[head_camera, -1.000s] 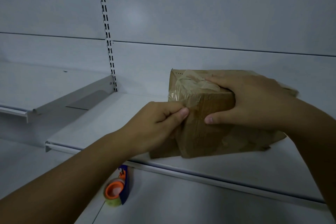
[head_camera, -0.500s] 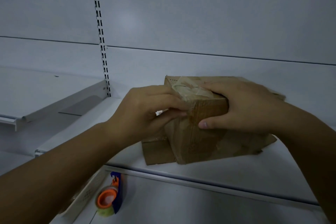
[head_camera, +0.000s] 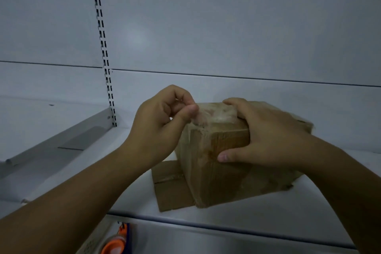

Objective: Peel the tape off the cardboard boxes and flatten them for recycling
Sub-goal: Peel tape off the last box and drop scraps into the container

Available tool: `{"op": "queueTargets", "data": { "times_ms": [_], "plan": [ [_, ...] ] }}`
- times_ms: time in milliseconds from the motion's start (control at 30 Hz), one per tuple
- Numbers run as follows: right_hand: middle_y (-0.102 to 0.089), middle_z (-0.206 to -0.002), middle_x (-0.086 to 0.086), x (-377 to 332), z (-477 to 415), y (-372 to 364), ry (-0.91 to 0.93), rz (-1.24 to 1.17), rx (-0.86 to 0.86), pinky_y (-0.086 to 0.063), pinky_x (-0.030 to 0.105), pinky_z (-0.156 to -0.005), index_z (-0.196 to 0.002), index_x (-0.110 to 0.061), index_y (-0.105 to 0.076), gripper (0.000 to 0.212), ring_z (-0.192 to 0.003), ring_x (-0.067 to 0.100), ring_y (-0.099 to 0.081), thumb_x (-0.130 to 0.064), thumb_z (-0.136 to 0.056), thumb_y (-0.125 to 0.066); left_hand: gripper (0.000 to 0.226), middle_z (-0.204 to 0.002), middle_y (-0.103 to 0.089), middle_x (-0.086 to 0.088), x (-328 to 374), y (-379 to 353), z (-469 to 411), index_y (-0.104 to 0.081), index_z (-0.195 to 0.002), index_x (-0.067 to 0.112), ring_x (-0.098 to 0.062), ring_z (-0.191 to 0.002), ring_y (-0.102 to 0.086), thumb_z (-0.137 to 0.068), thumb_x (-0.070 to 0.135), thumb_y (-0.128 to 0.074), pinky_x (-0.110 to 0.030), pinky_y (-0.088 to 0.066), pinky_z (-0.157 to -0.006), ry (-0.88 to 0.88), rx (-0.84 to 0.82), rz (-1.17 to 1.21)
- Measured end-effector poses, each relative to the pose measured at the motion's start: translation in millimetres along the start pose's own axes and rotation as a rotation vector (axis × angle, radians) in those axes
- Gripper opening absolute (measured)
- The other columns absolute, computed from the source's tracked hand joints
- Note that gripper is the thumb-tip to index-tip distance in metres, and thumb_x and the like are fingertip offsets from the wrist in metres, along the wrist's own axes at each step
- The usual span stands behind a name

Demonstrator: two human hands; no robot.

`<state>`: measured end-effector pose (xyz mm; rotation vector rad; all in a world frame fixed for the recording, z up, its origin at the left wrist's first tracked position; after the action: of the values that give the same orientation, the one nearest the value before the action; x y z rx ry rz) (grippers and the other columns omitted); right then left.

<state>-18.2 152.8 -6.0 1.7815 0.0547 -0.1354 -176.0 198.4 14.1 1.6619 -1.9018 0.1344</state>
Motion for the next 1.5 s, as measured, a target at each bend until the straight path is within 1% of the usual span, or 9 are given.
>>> {"op": "queueTargets", "data": {
  "times_ms": [167, 367, 500, 700, 833, 1000, 1200, 1400, 1500],
  "plan": [
    [-0.034, -0.146, -0.024, -1, 3, 2, -0.004, -0.056, -0.004, -0.036, 0.033, -0.098, -0.139, -0.047, 0.022, 0.126, -0.130, 0.012, -0.038, -0.077, -0.052, -0.064, 0.021, -0.069, -0.071, 0.003, -26, 15, -20, -0.052, -0.093, 0.019, -0.010, -0.071, -0.067, -0.094, -0.002, -0.048, -0.018, -0.052, -0.064, 0.228, 0.199, 0.243],
    [-0.033, -0.143, -0.030, -4, 4, 5, 0.007, -0.086, 0.021, -0.033, 0.034, -0.102, -0.137, -0.053, 0.021, 0.122, -0.129, 0.008, -0.038, -0.089, -0.039, -0.041, 0.038, -0.113, -0.069, 0.002, -53, 14, -26, -0.070, -0.079, 0.026, -0.012, -0.115, -0.058, -0.085, 0.002, -0.040, -0.037, -0.041, -0.102, 0.321, 0.051, 0.316],
    [-0.038, -0.133, -0.029, -1, 0, 6, 0.078, 0.026, 0.121, -0.035, 0.028, -0.092, -0.135, -0.059, -0.015, 0.108, -0.111, 0.001, -0.038, -0.102, -0.036, -0.006, 0.044, -0.125, -0.061, -0.018, -44, -9, -23, -0.075, -0.073, 0.020, -0.027, -0.118, -0.056, -0.086, 0.043, -0.040, -0.042, -0.036, -0.108, 0.311, -0.335, 0.475],
    [-0.056, -0.104, -0.046, 22, 1, 22, 0.176, -0.330, 0.263, -0.037, 0.015, -0.084, -0.094, -0.071, -0.055, 0.062, -0.105, -0.007, -0.054, -0.097, -0.058, -0.012, 0.057, -0.142, -0.037, 0.029, -44, -24, -1, -0.054, -0.112, 0.049, 0.005, -0.140, -0.017, -0.060, 0.068, -0.068, -0.031, -0.022, -0.115, 0.130, -0.648, -0.073],
    [-0.059, -0.104, -0.043, 24, -2, 21, 0.157, -0.419, 0.176, -0.038, 0.012, -0.086, -0.098, -0.068, -0.054, 0.058, -0.107, -0.015, -0.052, -0.096, -0.057, -0.025, 0.041, -0.126, -0.052, 0.022, -11, -19, -10, -0.056, -0.116, 0.038, 0.000, -0.125, -0.044, -0.077, 0.049, -0.062, -0.023, -0.041, -0.101, -0.142, -0.439, -0.204],
    [-0.053, -0.093, -0.053, 23, 0, 18, 0.123, -0.418, 0.103, -0.036, 0.007, -0.077, -0.085, -0.074, -0.054, 0.028, -0.100, -0.023, -0.049, -0.080, -0.058, -0.052, 0.027, -0.093, -0.072, 0.012, -10, -27, -36, -0.075, -0.089, 0.029, -0.005, -0.091, -0.066, -0.088, 0.041, -0.051, -0.022, -0.052, -0.082, -0.002, -0.512, -0.072],
    [-0.051, -0.119, -0.029, 28, -8, 13, 0.107, -0.415, -0.048, -0.046, 0.024, -0.093, -0.120, -0.052, -0.048, 0.076, -0.108, -0.006, -0.050, -0.078, -0.049, -0.056, 0.030, -0.065, -0.064, -0.005, -13, -58, -60, -0.074, -0.076, 0.027, -0.015, -0.056, -0.051, -0.087, 0.045, -0.053, -0.021, -0.042, -0.056, 0.185, -0.696, 0.039],
    [-0.048, -0.117, -0.034, 23, -9, 14, 0.142, -0.393, -0.126, -0.046, 0.020, -0.092, -0.109, -0.062, -0.043, 0.055, -0.104, -0.012, -0.048, -0.074, -0.058, -0.058, 0.020, -0.095, -0.074, -0.007, -33, -77, -59, -0.078, -0.087, 0.019, -0.023, -0.089, -0.068, -0.080, 0.034, -0.066, -0.030, -0.053, -0.083, 0.400, -0.756, 0.227],
    [-0.048, -0.120, -0.033, 27, -12, 14, 0.119, -0.391, -0.106, -0.044, 0.020, -0.095, -0.111, -0.061, -0.043, 0.064, -0.108, -0.012, -0.048, -0.079, -0.051, -0.055, 0.019, -0.093, -0.073, -0.004, -40, -74, -58, -0.076, -0.087, 0.017, -0.008, -0.069, -0.059, -0.079, 0.033, -0.070, -0.021, -0.040, -0.062, 0.482, -0.674, 0.297]
  ]
}}
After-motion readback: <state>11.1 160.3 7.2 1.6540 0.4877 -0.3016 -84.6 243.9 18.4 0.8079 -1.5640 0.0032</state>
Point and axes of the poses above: each hand's wrist, its own z-axis away from the middle knuckle, its own y-axis out of the back of the hand, x = y × z, the point moved 8 cm from there along -z, towards the middle knuckle
